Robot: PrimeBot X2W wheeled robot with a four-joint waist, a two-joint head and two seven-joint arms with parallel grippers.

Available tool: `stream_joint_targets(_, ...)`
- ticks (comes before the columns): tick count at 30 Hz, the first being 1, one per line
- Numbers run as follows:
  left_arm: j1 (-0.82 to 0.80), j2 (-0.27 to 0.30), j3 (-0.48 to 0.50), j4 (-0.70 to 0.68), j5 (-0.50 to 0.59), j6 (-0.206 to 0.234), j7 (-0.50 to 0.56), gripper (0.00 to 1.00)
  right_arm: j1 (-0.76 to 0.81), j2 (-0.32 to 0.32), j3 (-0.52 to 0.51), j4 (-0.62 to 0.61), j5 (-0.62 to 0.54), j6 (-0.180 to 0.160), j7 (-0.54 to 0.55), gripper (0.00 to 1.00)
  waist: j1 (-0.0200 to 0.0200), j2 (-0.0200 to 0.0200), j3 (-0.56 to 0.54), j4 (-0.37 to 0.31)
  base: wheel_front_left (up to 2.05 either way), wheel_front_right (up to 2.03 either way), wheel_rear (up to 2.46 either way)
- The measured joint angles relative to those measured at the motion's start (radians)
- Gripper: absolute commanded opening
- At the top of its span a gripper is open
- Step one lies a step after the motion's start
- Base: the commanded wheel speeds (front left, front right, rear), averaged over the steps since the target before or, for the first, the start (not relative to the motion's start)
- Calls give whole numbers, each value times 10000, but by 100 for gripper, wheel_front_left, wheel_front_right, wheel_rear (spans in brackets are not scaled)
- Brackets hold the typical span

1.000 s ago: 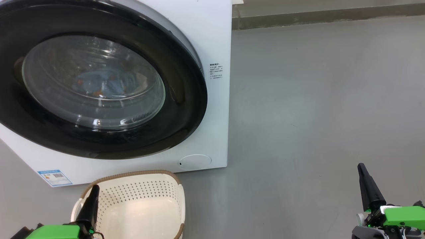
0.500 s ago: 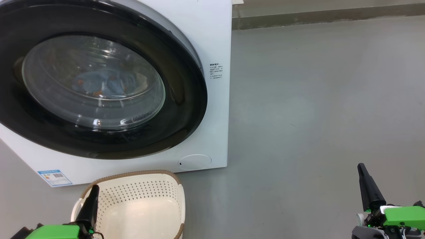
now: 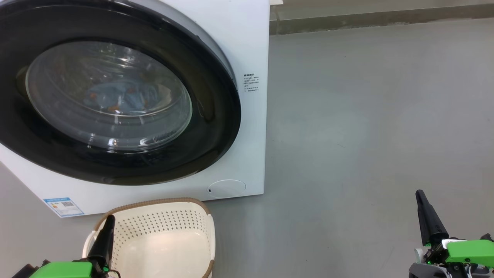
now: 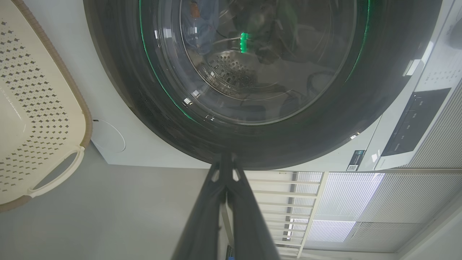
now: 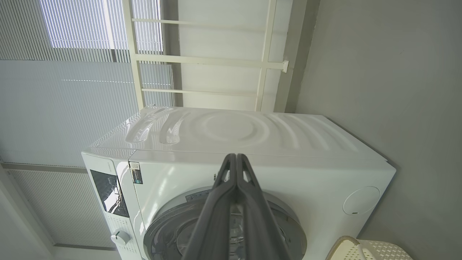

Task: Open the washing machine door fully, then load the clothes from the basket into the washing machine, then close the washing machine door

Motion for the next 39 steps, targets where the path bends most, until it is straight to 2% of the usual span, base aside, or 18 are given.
stream_joint_targets(39,0,-10,35,0,0,0,31,0,0,2,-6,0,0,0,2,0,0,0,0,0,0,0,0)
